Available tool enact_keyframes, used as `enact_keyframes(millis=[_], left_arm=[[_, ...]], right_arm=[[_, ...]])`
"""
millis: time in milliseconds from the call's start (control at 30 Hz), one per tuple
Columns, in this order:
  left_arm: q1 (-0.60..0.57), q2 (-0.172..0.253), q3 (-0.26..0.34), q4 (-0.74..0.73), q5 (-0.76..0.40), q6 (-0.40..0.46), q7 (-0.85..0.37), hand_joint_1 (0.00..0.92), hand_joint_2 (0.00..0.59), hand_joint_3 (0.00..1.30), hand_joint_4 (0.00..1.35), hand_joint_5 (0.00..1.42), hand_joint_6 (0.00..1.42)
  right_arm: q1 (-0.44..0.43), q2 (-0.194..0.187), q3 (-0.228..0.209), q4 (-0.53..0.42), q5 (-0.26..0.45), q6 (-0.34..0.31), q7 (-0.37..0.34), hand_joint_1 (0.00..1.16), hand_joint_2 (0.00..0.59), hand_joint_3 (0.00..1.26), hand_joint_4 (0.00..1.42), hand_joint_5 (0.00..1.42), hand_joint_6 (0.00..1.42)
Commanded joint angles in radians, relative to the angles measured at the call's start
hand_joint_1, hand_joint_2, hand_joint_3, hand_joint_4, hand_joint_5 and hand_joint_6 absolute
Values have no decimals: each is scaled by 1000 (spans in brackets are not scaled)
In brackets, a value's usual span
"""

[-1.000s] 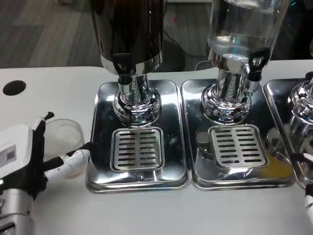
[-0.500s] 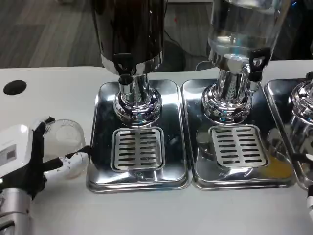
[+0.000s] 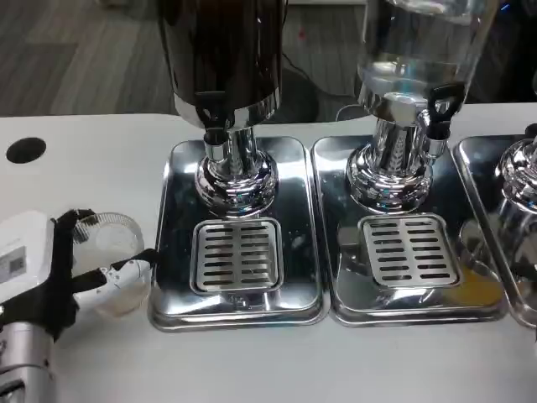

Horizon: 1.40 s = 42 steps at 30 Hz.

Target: Grasp the cup under the faucet to collect the drink, then remove the cup.

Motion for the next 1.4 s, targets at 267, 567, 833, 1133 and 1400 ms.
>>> enact_keyframes(millis=[267,567,833,1133,1400], left_arm=[[24,-12,3,3,-8,-45,62,365,124,458,510,663,748],[49,-13,22,-24,-15,-77,97,374,127,468,527,682,765],[52,-16,26,-102,-2,-85,88,381,138,482,532,700,779],[4,-22,25,-171,3,-78,49,382,139,484,548,711,797],[-61,-57,-30,-77,15,-67,39,382,137,489,548,711,800]], right_arm=[[6,1,-2,0,5,-18,11,340,586,212,43,26,0],[7,2,1,-1,3,-22,14,339,586,212,52,26,0],[9,3,-1,1,5,-31,16,339,586,212,53,26,0],[15,2,-7,12,15,-46,17,339,586,212,53,26,0],[31,-2,-15,8,26,-64,22,338,586,212,54,33,0]])
